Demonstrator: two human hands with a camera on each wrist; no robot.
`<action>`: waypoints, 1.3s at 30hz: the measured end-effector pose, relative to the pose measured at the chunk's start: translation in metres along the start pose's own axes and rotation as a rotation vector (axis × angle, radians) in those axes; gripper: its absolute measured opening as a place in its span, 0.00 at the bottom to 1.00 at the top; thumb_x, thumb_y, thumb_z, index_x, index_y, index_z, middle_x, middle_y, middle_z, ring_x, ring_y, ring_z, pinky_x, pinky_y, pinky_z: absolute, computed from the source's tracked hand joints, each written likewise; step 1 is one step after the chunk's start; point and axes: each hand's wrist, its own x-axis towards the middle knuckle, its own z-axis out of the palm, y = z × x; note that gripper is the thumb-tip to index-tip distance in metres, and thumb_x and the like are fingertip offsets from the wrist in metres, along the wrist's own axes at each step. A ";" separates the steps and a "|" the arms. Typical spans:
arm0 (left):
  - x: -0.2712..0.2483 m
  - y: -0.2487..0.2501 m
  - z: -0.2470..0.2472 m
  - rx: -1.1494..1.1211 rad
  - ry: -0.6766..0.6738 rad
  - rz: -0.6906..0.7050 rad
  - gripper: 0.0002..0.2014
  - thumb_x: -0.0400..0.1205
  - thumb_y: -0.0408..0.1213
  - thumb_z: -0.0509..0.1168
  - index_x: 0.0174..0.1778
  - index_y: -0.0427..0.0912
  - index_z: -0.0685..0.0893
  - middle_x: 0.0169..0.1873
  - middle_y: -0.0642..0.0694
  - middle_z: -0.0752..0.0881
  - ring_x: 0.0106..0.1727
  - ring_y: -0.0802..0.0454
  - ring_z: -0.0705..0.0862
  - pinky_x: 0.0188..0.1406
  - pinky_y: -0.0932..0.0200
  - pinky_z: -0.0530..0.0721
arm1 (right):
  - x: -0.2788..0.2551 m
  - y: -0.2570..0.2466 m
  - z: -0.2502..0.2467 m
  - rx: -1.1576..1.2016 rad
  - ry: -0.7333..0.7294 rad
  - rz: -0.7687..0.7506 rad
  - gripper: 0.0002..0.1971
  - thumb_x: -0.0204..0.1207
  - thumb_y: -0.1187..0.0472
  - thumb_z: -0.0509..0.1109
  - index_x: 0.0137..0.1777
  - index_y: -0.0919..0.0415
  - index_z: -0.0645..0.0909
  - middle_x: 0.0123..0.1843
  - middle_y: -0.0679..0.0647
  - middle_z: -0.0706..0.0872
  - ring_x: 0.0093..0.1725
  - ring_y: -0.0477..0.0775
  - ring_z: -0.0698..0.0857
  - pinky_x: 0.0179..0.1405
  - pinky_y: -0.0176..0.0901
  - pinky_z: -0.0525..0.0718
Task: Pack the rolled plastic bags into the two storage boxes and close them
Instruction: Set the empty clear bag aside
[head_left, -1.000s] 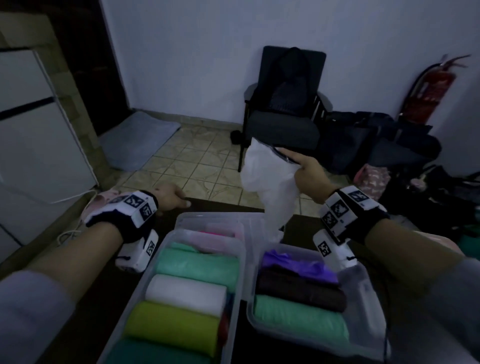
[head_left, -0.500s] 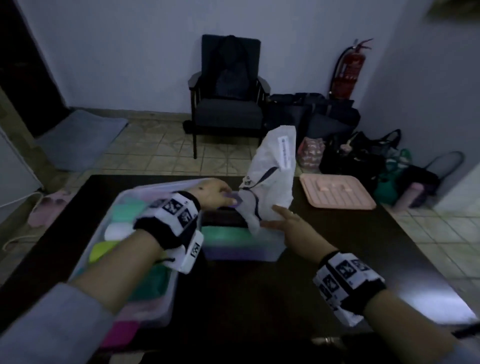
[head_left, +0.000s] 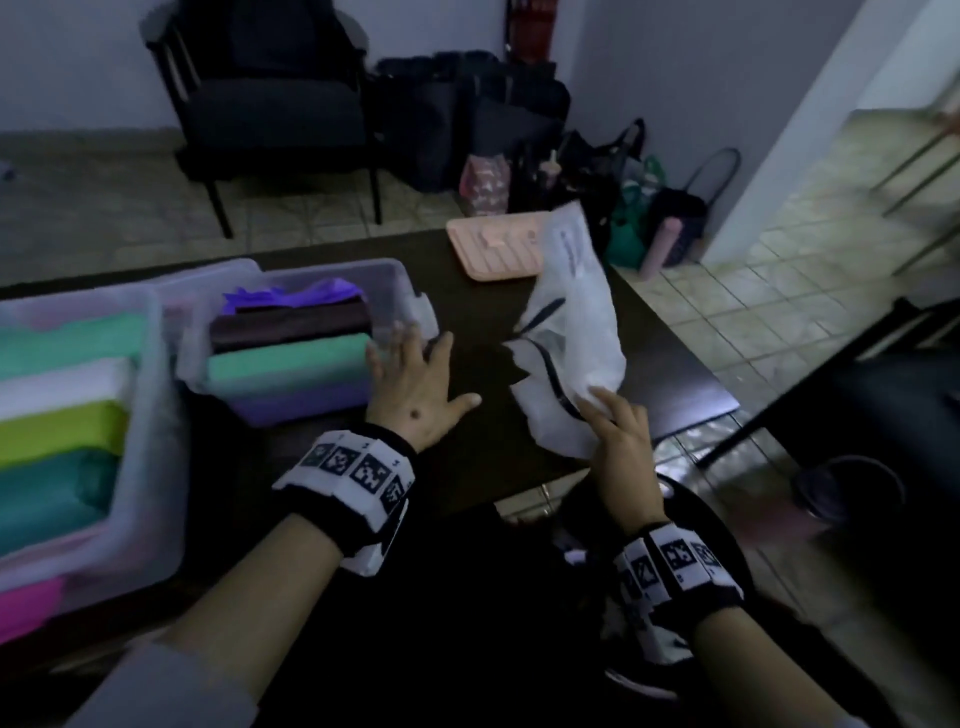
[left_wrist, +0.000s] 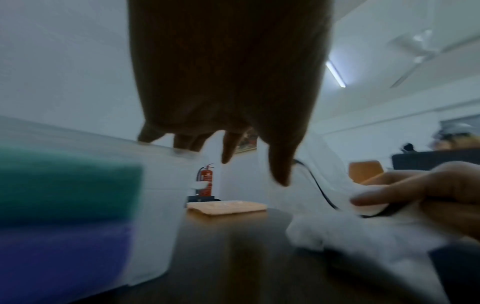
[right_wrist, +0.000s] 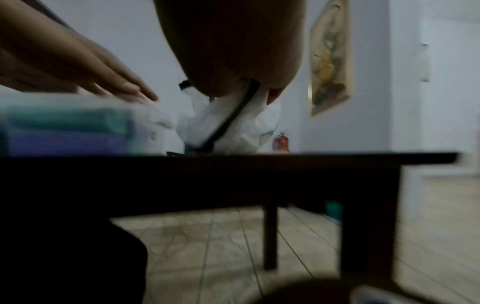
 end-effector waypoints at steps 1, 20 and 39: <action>0.001 0.010 0.009 0.040 0.040 0.003 0.37 0.82 0.55 0.58 0.83 0.45 0.50 0.82 0.37 0.40 0.82 0.39 0.37 0.79 0.41 0.38 | -0.019 0.017 -0.003 -0.009 0.034 0.053 0.29 0.62 0.81 0.57 0.63 0.68 0.82 0.65 0.66 0.79 0.56 0.63 0.73 0.53 0.54 0.80; 0.009 0.067 0.101 -0.007 -0.156 -0.007 0.34 0.82 0.65 0.43 0.82 0.55 0.48 0.83 0.41 0.42 0.83 0.44 0.38 0.79 0.39 0.38 | -0.190 0.104 0.059 -0.048 -1.000 0.750 0.24 0.86 0.61 0.50 0.82 0.49 0.56 0.82 0.57 0.54 0.77 0.65 0.63 0.73 0.57 0.67; 0.009 0.066 0.111 0.038 -0.110 0.006 0.34 0.82 0.65 0.41 0.83 0.55 0.45 0.83 0.42 0.40 0.83 0.44 0.37 0.79 0.40 0.38 | -0.122 0.121 0.061 -0.192 -0.626 0.887 0.38 0.82 0.57 0.60 0.84 0.51 0.38 0.85 0.56 0.38 0.83 0.61 0.45 0.78 0.64 0.52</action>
